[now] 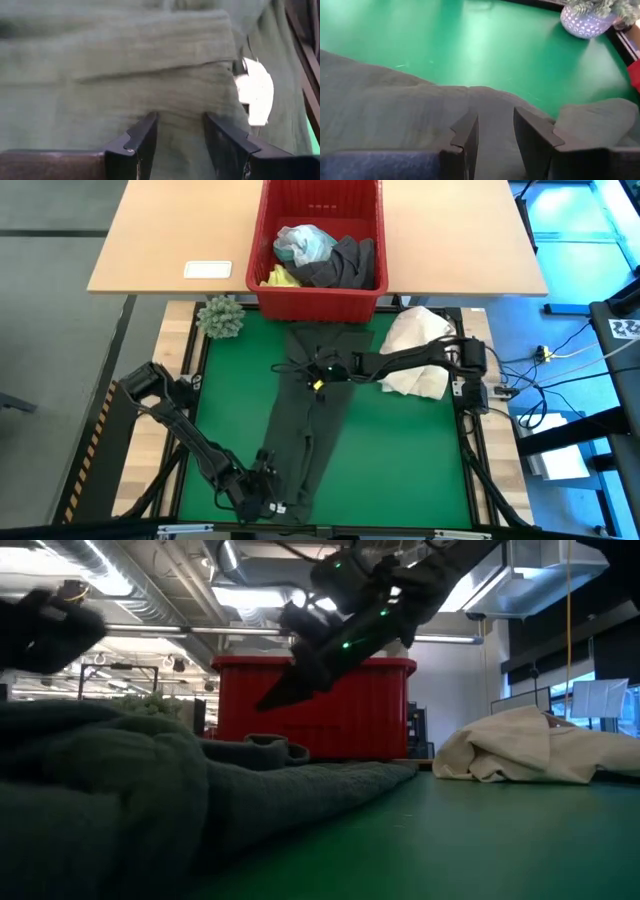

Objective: Fold Laundry from Bin
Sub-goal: Fold the dark green polo

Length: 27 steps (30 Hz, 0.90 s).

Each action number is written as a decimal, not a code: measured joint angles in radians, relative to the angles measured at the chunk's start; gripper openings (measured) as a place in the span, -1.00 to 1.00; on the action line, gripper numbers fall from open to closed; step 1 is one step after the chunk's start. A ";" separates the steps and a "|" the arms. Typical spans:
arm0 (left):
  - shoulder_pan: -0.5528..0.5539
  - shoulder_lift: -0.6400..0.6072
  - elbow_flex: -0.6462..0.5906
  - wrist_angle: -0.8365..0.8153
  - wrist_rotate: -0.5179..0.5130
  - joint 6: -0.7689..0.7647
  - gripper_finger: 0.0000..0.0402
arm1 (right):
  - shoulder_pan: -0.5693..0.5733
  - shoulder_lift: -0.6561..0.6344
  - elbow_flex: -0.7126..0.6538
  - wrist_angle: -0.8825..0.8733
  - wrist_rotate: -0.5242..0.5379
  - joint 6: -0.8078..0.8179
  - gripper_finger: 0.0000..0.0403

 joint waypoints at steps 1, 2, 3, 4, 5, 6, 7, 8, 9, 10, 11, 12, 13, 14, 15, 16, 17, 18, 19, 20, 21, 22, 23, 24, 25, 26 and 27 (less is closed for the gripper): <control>0.000 0.010 0.000 0.001 0.020 -0.012 -0.22 | -0.003 0.014 0.015 0.004 0.000 0.006 -0.40; -0.001 0.017 0.000 0.001 0.043 -0.028 -0.22 | -0.009 0.024 0.025 0.005 0.000 0.006 -0.40; -0.002 0.022 0.000 0.002 0.060 -0.043 -0.22 | -0.014 0.035 0.032 0.000 -0.001 0.007 -0.40; -0.003 0.026 0.000 0.003 0.074 -0.055 -0.22 | -0.019 0.048 0.043 0.001 -0.006 0.008 -0.40; -0.005 0.027 0.001 0.004 0.086 -0.066 -0.22 | -0.024 0.060 0.050 0.001 -0.007 0.008 -0.40; -0.008 0.027 0.001 0.005 0.099 -0.076 -0.22 | -0.027 0.070 0.056 -0.001 -0.007 0.009 -0.40; -0.012 0.027 0.002 0.006 0.112 -0.085 -0.22 | -0.032 0.079 0.061 -0.003 -0.008 0.009 -0.40; -0.018 0.026 0.002 0.009 0.123 -0.098 -0.22 | -0.033 0.090 0.067 -0.001 -0.008 0.009 -0.40; -0.023 0.024 0.002 0.008 0.133 -0.106 -0.22 | -0.033 0.099 0.074 0.000 -0.007 0.009 -0.40; -0.030 0.023 0.002 0.008 0.146 -0.111 -0.22 | -0.035 0.107 0.079 -0.002 -0.004 0.009 -0.40; -0.035 0.023 0.002 0.011 0.156 -0.117 -0.22 | -0.038 0.117 0.085 -0.002 0.000 0.009 -0.40; -0.041 0.023 0.002 0.013 0.162 -0.125 -0.22 | -0.038 0.127 0.093 0.000 0.000 0.009 -0.40; -0.046 0.023 0.002 0.013 0.165 -0.131 -0.22 | -0.038 0.136 0.099 0.000 0.001 0.009 -0.40; -0.050 0.023 0.002 0.013 0.165 -0.137 -0.22 | -0.038 0.144 0.104 0.000 0.002 0.009 -0.40; -0.053 0.023 0.002 0.013 0.166 -0.144 -0.22 | -0.038 0.155 0.112 0.000 0.003 0.009 -0.40; -0.056 0.023 0.002 0.013 0.167 -0.152 -0.22 | -0.038 0.165 0.121 0.003 0.011 0.009 -0.40; -0.057 0.023 0.002 0.014 0.166 -0.154 -0.22 | -0.038 0.174 0.130 0.001 0.020 0.008 -0.40; -0.058 0.023 0.002 0.015 0.167 -0.155 -0.22 | -0.038 0.185 0.142 -0.002 0.029 0.008 -0.40; -0.059 0.023 0.002 0.016 0.168 -0.155 -0.22 | -0.038 0.193 0.153 -0.005 0.047 0.005 -0.40; -0.060 0.023 0.002 0.017 0.169 -0.156 -0.22 | -0.038 0.200 0.162 -0.012 0.079 0.001 -0.40; -0.060 0.023 0.002 0.017 0.169 -0.159 -0.22 | -0.037 0.204 0.168 -0.019 0.126 -0.003 -0.40; -0.060 0.023 0.002 0.017 0.170 -0.162 -0.22 | -0.037 0.205 0.173 -0.037 0.186 -0.006 -0.40; -0.060 0.023 0.002 0.017 0.170 -0.167 -0.22 | -0.038 0.205 0.176 -0.059 0.255 -0.007 -0.40; -0.062 0.023 0.002 0.017 0.170 -0.171 -0.22 | -0.039 0.205 0.180 -0.079 0.321 -0.012 -0.40; -0.063 0.023 0.002 0.017 0.170 -0.177 -0.22 | -0.044 0.204 0.183 -0.105 0.382 -0.015 -0.40; -0.064 0.023 0.002 0.017 0.170 -0.178 -0.22 | -0.047 0.202 0.188 -0.145 0.432 -0.017 -0.40; -0.065 0.023 0.002 0.018 0.171 -0.179 -0.22 | -0.053 0.200 0.195 -0.188 0.469 -0.018 -0.40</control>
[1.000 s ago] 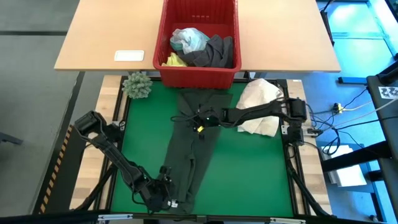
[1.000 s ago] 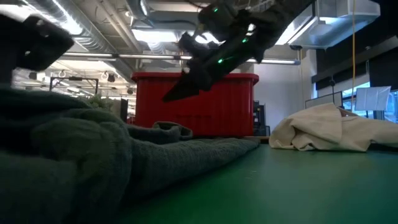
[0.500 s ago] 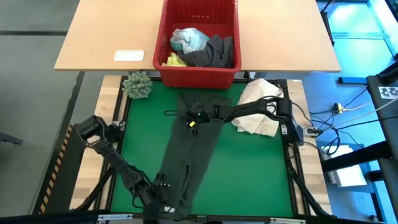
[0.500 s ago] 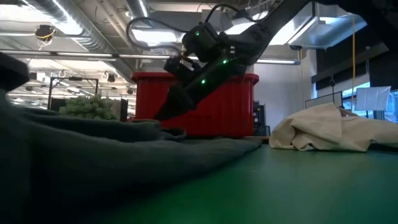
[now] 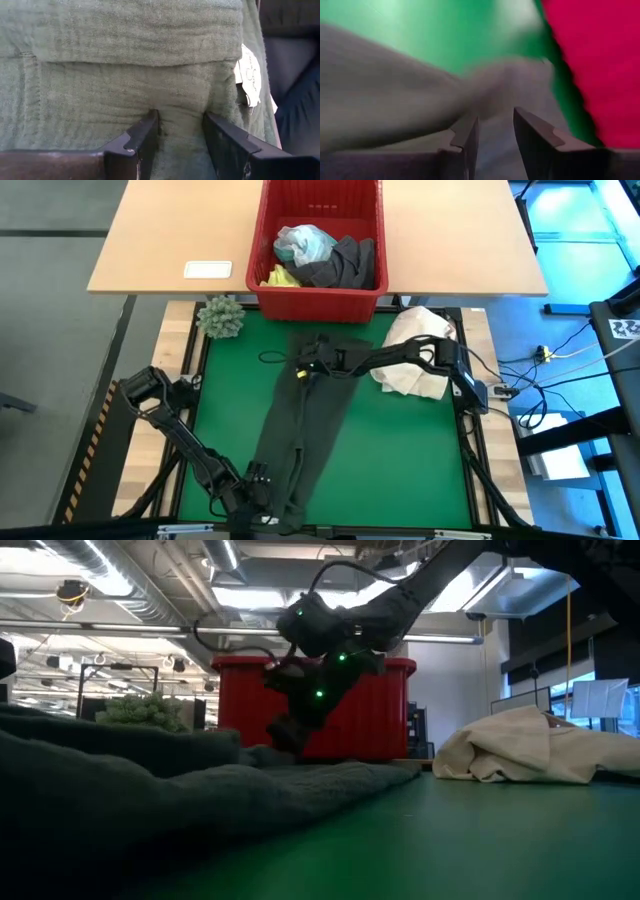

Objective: Fold Laundry from Bin
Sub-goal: Fold the dark green polo

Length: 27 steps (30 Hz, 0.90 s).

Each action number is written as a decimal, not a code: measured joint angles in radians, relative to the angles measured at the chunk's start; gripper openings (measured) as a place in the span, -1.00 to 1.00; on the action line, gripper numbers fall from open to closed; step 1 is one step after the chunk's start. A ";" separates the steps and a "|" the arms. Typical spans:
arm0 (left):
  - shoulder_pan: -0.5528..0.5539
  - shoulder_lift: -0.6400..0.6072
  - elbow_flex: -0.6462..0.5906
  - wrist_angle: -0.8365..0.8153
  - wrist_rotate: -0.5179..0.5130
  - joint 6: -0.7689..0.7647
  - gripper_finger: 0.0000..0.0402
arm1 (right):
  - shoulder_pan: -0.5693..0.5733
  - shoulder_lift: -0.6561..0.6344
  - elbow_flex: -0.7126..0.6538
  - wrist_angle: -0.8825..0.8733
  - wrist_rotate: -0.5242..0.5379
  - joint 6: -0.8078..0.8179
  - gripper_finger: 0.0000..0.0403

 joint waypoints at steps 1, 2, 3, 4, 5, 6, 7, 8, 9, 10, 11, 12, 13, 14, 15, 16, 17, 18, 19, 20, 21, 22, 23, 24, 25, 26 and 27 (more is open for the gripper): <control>-0.001 0.000 0.000 0.000 0.000 -0.002 -0.22 | -0.007 -0.001 0.008 -0.038 0.026 0.001 -0.40; -0.002 0.000 0.000 0.000 0.000 -0.002 -0.22 | -0.011 -0.002 0.016 -0.077 0.046 0.007 -0.40; -0.003 0.000 0.000 0.000 -0.003 -0.002 -0.22 | -0.018 -0.004 0.023 -0.121 0.056 0.022 -0.40; -0.006 0.000 0.000 0.000 -0.006 -0.002 -0.22 | -0.024 -0.005 0.029 -0.164 0.058 0.037 -0.40; -0.008 0.000 0.000 -0.001 -0.008 -0.002 -0.22 | -0.030 -0.006 0.034 -0.202 0.055 0.057 -0.40; -0.009 0.000 0.000 -0.001 -0.010 -0.002 -0.22 | -0.034 -0.006 0.035 -0.231 0.045 0.073 -0.40; -0.009 0.000 -0.001 -0.001 -0.010 -0.002 -0.22 | -0.039 -0.006 0.035 -0.253 0.035 0.081 -0.40; -0.009 0.000 -0.001 -0.001 -0.010 -0.002 -0.22 | -0.039 -0.006 0.035 -0.266 0.026 0.086 -0.40; -0.009 0.000 -0.001 -0.001 -0.009 -0.002 -0.22 | -0.039 -0.006 0.035 -0.278 0.023 0.091 -0.40; -0.009 0.000 -0.001 -0.001 -0.010 -0.002 -0.22 | -0.038 -0.008 0.035 -0.293 0.022 0.093 -0.40; -0.009 0.000 -0.001 -0.001 -0.010 -0.002 -0.22 | -0.037 -0.011 0.035 -0.309 0.022 0.094 -0.40; -0.009 0.000 -0.001 -0.001 -0.010 -0.002 -0.22 | -0.035 -0.015 0.035 -0.318 0.022 0.095 -0.40; -0.009 0.001 -0.001 -0.001 -0.010 -0.002 -0.22 | -0.032 -0.023 0.035 -0.328 0.020 0.096 -0.40; -0.009 0.001 -0.001 -0.002 -0.010 -0.002 -0.23 | -0.027 -0.033 0.035 -0.345 0.015 0.101 -0.40; -0.009 0.001 -0.001 -0.002 -0.011 -0.002 -0.22 | -0.027 -0.046 0.035 -0.358 0.013 0.103 -0.40; -0.009 0.001 -0.001 -0.002 -0.012 -0.002 -0.22 | -0.026 -0.061 0.035 -0.365 0.012 0.103 -0.40; -0.009 0.001 -0.001 -0.002 -0.012 -0.002 -0.22 | -0.021 -0.077 0.035 -0.373 0.009 0.104 -0.40; -0.009 0.001 -0.001 -0.002 -0.013 -0.002 -0.23 | -0.021 -0.094 0.036 -0.385 0.009 0.104 -0.40; -0.009 0.001 -0.001 -0.003 -0.013 -0.002 -0.23 | -0.021 -0.111 0.036 -0.398 0.005 0.105 -0.40; -0.009 0.001 -0.001 -0.003 -0.013 -0.002 -0.22 | -0.021 -0.127 0.036 -0.406 0.003 0.106 -0.40; -0.009 0.001 -0.001 -0.003 -0.013 -0.002 -0.23 | -0.021 -0.141 0.036 -0.406 0.000 0.109 -0.40; -0.009 0.001 -0.001 -0.003 -0.013 -0.002 -0.23 | -0.022 -0.153 0.036 -0.404 -0.007 0.110 -0.40; -0.009 0.001 -0.001 -0.004 -0.014 -0.003 -0.23 | -0.022 -0.164 0.036 -0.399 -0.018 0.110 -0.40; -0.009 0.001 -0.001 -0.004 -0.014 -0.003 -0.23 | -0.022 -0.170 0.036 -0.389 -0.036 0.109 -0.40; -0.009 0.001 -0.001 -0.004 -0.014 -0.003 -0.23 | -0.022 -0.172 0.036 -0.374 -0.062 0.107 -0.40; -0.009 0.001 -0.001 -0.004 -0.014 -0.003 -0.23 | -0.022 -0.172 0.036 -0.355 -0.093 0.107 -0.40; -0.009 0.001 -0.001 -0.005 -0.015 -0.004 -0.23 | -0.023 -0.171 0.036 -0.335 -0.134 0.107 -0.40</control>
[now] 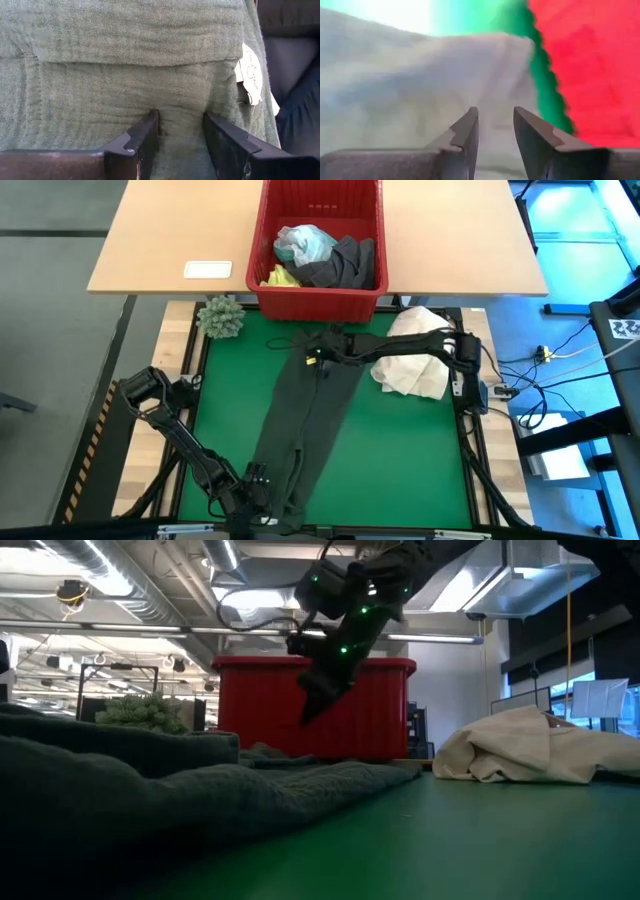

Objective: Fold Laundry from Bin
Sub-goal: Fold the dark green polo

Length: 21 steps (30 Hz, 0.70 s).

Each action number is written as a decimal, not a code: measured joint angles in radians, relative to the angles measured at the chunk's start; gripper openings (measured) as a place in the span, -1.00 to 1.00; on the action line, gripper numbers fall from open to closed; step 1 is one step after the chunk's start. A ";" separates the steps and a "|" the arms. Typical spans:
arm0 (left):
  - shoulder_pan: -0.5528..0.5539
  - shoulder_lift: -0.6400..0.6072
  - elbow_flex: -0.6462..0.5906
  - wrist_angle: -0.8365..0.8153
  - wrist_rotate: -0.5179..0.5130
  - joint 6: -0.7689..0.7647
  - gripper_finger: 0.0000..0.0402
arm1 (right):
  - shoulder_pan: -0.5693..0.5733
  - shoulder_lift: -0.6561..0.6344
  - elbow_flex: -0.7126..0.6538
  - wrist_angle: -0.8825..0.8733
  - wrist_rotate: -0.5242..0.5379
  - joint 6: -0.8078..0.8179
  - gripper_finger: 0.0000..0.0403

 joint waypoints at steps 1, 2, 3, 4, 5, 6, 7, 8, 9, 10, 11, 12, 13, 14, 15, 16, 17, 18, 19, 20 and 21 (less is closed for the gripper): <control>0.000 0.000 0.000 0.000 -0.003 0.000 -0.23 | 0.000 0.006 0.000 0.023 -0.037 0.000 -0.40; 0.000 0.000 0.000 0.000 -0.008 -0.001 -0.23 | 0.001 0.015 0.000 0.055 -0.070 0.000 -0.40; 0.000 0.000 0.000 0.000 -0.010 -0.001 -0.23 | 0.001 0.024 0.001 0.079 -0.100 0.000 -0.40; 0.000 0.000 0.000 0.000 -0.011 -0.002 -0.23 | 0.001 0.037 0.001 0.088 -0.117 0.001 -0.40; 0.000 0.000 0.000 0.000 -0.011 -0.002 -0.23 | 0.001 0.051 0.001 0.097 -0.125 0.001 -0.40; 0.000 0.000 0.000 0.000 -0.012 -0.002 -0.23 | 0.002 0.064 0.001 0.108 -0.130 0.000 -0.40; -0.001 0.000 0.000 0.000 -0.012 -0.002 -0.23 | 0.002 0.075 0.000 0.107 -0.132 0.000 -0.40; -0.002 0.000 0.000 0.000 -0.015 -0.002 -0.23 | 0.001 0.084 0.000 0.103 -0.132 -0.001 -0.40; -0.002 0.001 0.000 0.000 -0.017 -0.002 -0.23 | 0.000 0.092 0.000 0.102 -0.131 -0.001 -0.40; -0.003 0.000 0.000 -0.001 -0.017 -0.002 -0.23 | -0.001 0.100 0.000 0.093 -0.130 -0.001 -0.40; -0.003 0.001 0.000 -0.001 -0.017 -0.002 -0.23 | -0.003 0.106 0.000 0.075 -0.127 -0.001 -0.40; -0.004 0.001 0.000 -0.001 -0.019 -0.002 -0.23 | -0.009 0.109 0.000 0.051 -0.121 -0.001 -0.40; -0.004 0.001 0.000 -0.001 -0.020 -0.002 -0.23 | -0.009 0.109 -0.001 0.021 -0.108 -0.001 -0.40; -0.004 0.001 0.000 -0.001 -0.020 -0.002 -0.23 | -0.010 0.109 -0.001 -0.004 -0.081 0.005 -0.40; -0.004 0.001 0.000 -0.001 -0.020 -0.002 -0.23 | -0.013 0.108 -0.001 -0.025 -0.042 0.012 -0.40; -0.004 0.001 0.000 -0.001 -0.020 -0.003 -0.23 | -0.014 0.105 -0.001 -0.057 -0.007 0.020 -0.40; -0.004 0.001 0.000 0.000 -0.021 -0.004 -0.23 | -0.016 0.102 -0.001 -0.094 0.018 0.024 -0.40; -0.004 0.001 0.000 0.000 -0.021 -0.005 -0.23 | -0.020 0.100 -0.001 -0.117 0.035 0.025 -0.40; -0.004 0.001 0.000 0.000 -0.018 -0.010 -0.23 | -0.021 0.098 -0.001 -0.128 0.044 0.025 -0.40; -0.004 0.001 0.000 0.000 -0.014 -0.021 -0.23 | -0.022 0.097 -0.001 -0.146 0.046 0.028 -0.40; -0.003 0.001 0.000 0.000 -0.007 -0.030 -0.23 | -0.024 0.097 -0.001 -0.167 0.052 0.029 -0.40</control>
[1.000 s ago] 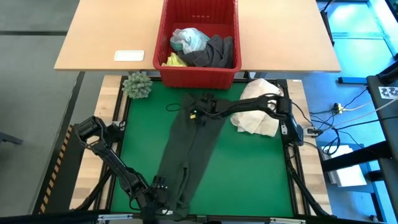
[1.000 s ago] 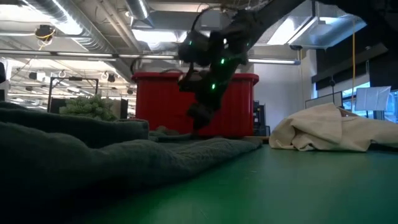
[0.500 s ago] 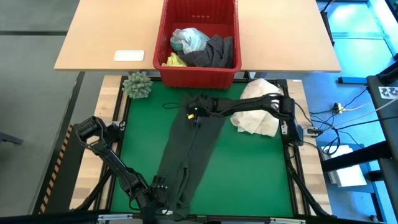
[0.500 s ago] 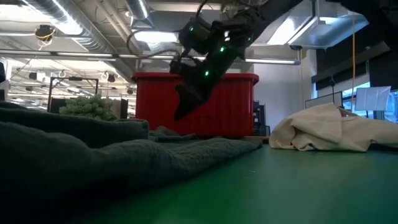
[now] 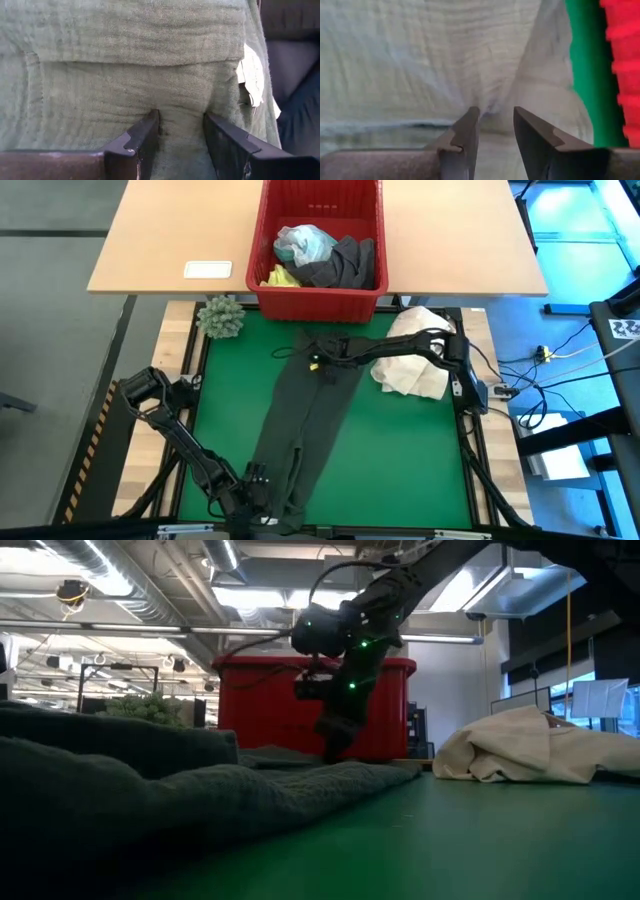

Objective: Fold Laundry from Bin
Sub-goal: Fold the dark green polo

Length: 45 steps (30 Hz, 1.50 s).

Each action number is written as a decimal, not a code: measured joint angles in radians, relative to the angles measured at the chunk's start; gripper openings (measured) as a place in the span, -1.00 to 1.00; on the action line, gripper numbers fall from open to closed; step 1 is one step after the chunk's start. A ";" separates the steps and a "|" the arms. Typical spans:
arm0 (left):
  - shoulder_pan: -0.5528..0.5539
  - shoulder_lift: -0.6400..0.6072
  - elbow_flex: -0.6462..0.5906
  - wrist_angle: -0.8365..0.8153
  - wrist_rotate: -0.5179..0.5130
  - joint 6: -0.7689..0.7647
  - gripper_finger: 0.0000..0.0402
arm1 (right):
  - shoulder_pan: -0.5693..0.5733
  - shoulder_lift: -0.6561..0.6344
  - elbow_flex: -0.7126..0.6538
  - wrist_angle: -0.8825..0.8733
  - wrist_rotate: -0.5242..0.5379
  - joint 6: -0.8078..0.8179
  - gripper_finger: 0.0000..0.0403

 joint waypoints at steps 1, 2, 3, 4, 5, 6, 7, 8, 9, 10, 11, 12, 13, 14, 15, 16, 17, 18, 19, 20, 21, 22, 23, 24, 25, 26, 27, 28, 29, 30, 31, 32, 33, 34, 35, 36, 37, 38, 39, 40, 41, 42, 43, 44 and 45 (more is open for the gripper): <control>0.000 0.000 0.000 0.000 0.004 -0.011 -0.23 | -0.004 0.000 0.000 -0.018 0.007 0.001 -0.40; -0.001 0.000 0.000 0.000 0.007 -0.020 -0.23 | -0.004 0.000 0.000 -0.032 0.010 0.004 -0.40; -0.002 0.000 0.000 0.000 0.007 -0.023 -0.23 | -0.004 0.000 0.000 -0.039 0.014 0.007 -0.40; -0.003 0.000 0.000 0.000 0.007 -0.023 -0.23 | -0.007 0.000 0.000 -0.039 0.018 0.009 -0.40; -0.004 0.000 0.000 0.000 0.007 -0.023 -0.23 | -0.008 0.000 0.000 -0.039 0.018 0.011 -0.40; -0.004 0.000 0.000 0.000 0.007 -0.024 -0.23 | -0.009 -0.002 0.000 -0.040 0.018 0.011 -0.40; -0.004 0.000 0.000 0.000 0.008 -0.024 -0.23 | -0.009 -0.004 0.000 -0.041 0.018 0.011 -0.40; -0.004 0.000 0.000 0.000 0.008 -0.023 -0.23 | -0.010 -0.007 0.000 -0.037 0.019 0.011 -0.40; -0.004 0.000 0.000 -0.001 0.008 -0.021 -0.23 | -0.010 -0.015 0.000 -0.033 0.018 0.010 -0.40; -0.001 -0.001 0.000 -0.001 0.007 -0.020 -0.23 | -0.010 -0.022 0.000 -0.033 0.017 0.010 -0.40; 0.002 -0.003 0.000 -0.003 0.007 -0.020 -0.23 | -0.009 -0.028 0.000 -0.030 0.017 0.010 -0.40; 0.006 -0.007 0.000 -0.005 0.004 -0.022 -0.23 | -0.009 -0.038 0.000 -0.027 0.015 0.011 -0.40; 0.010 -0.014 -0.001 -0.012 0.000 -0.024 -0.23 | -0.009 -0.047 0.000 -0.031 0.014 0.010 -0.40; 0.016 -0.021 -0.002 -0.019 -0.004 -0.025 -0.23 | -0.009 -0.057 0.000 -0.031 0.013 0.010 -0.40; 0.020 -0.026 -0.001 -0.025 -0.009 -0.024 -0.23 | -0.009 -0.069 0.000 -0.031 0.011 0.010 -0.40; 0.022 -0.031 0.002 -0.040 -0.025 -0.017 -0.23 | -0.009 -0.082 0.000 -0.032 0.007 0.010 -0.40; 0.022 -0.036 0.004 -0.052 -0.040 -0.006 -0.23 | -0.009 -0.095 0.000 -0.033 0.002 0.010 -0.40; 0.023 -0.040 0.006 -0.060 -0.054 0.004 -0.23 | -0.008 -0.108 0.000 -0.033 -0.006 0.006 -0.40; 0.023 -0.041 0.007 -0.067 -0.067 0.006 -0.23 | -0.008 -0.123 0.000 -0.038 -0.021 0.004 -0.40; 0.023 -0.041 0.007 -0.075 -0.073 0.007 -0.23 | -0.008 -0.137 0.000 -0.044 -0.035 0.003 -0.40; 0.022 -0.041 0.007 -0.087 -0.077 0.007 -0.23 | -0.005 -0.151 0.000 -0.045 -0.048 0.003 -0.40; 0.022 -0.041 0.007 -0.096 -0.078 0.007 -0.23 | 0.000 -0.166 0.000 -0.048 -0.065 0.003 -0.40; 0.022 -0.041 0.007 -0.099 -0.078 0.007 -0.23 | 0.006 -0.180 0.000 -0.054 -0.071 0.003 -0.40; 0.023 -0.042 0.007 -0.103 -0.079 0.007 -0.23 | 0.015 -0.195 0.000 -0.056 -0.072 0.003 -0.40; 0.023 -0.046 0.008 -0.113 -0.083 0.007 -0.23 | 0.025 -0.210 0.000 -0.055 -0.074 0.002 -0.40; 0.023 -0.052 0.007 -0.119 -0.087 0.007 -0.23 | 0.039 -0.224 0.000 -0.054 -0.077 0.000 -0.40; 0.023 -0.059 0.008 -0.119 -0.091 0.008 -0.23 | 0.054 -0.240 0.000 -0.052 -0.081 -0.002 -0.40; 0.023 -0.068 0.008 -0.120 -0.102 0.011 -0.23 | 0.072 -0.254 0.000 -0.054 -0.081 -0.005 -0.40; 0.023 -0.078 0.008 -0.124 -0.117 0.015 -0.23 | 0.090 -0.267 0.000 -0.055 -0.080 -0.005 -0.40; 0.023 -0.088 0.008 -0.127 -0.128 0.022 -0.23 | 0.108 -0.281 0.000 -0.055 -0.079 -0.005 -0.40; 0.022 -0.099 0.008 -0.132 -0.142 0.029 -0.23 | 0.128 -0.291 0.000 -0.056 -0.073 -0.005 -0.40; 0.020 -0.107 0.009 -0.137 -0.151 0.029 -0.23 | 0.148 -0.300 0.000 -0.055 -0.072 -0.007 -0.40; 0.020 -0.117 0.009 -0.143 -0.161 0.030 -0.23 | 0.169 -0.307 0.000 -0.054 -0.071 -0.008 -0.40; 0.020 -0.124 0.009 -0.152 -0.171 0.030 -0.23 | 0.189 -0.313 0.000 -0.056 -0.067 -0.008 -0.40; 0.020 -0.130 0.009 -0.162 -0.177 0.029 -0.23 | 0.212 -0.315 0.000 -0.060 -0.055 -0.009 -0.40; 0.020 -0.136 0.009 -0.170 -0.179 0.029 -0.23 | 0.235 -0.315 0.000 -0.066 -0.044 -0.008 -0.40; 0.017 -0.138 0.009 -0.175 -0.184 0.029 -0.23 | 0.258 -0.315 0.000 -0.078 -0.026 -0.009 -0.40; 0.015 -0.138 0.009 -0.179 -0.185 0.029 -0.23 | 0.279 -0.315 0.000 -0.093 -0.013 -0.009 -0.40; 0.014 -0.138 0.009 -0.182 -0.189 0.028 -0.23 | 0.300 -0.315 0.000 -0.106 -0.001 -0.008 -0.40; 0.011 -0.138 0.009 -0.183 -0.189 0.028 -0.23 | 0.321 -0.315 0.000 -0.116 0.006 -0.004 -0.40; 0.008 -0.139 0.009 -0.183 -0.186 0.028 -0.23 | 0.339 -0.315 -0.004 -0.121 0.015 0.002 -0.40; 0.006 -0.139 0.009 -0.183 -0.181 0.028 -0.23 | 0.357 -0.315 -0.011 -0.124 0.025 0.014 -0.40; 0.004 -0.139 0.009 -0.183 -0.176 0.026 -0.23 | 0.374 -0.315 -0.018 -0.128 0.030 0.024 -0.40; 0.003 -0.139 0.009 -0.184 -0.176 0.020 -0.23 | 0.390 -0.315 -0.025 -0.130 0.035 0.031 -0.40; 0.003 -0.139 0.009 -0.187 -0.175 0.012 -0.23 | 0.403 -0.315 -0.030 -0.130 0.040 0.040 -0.40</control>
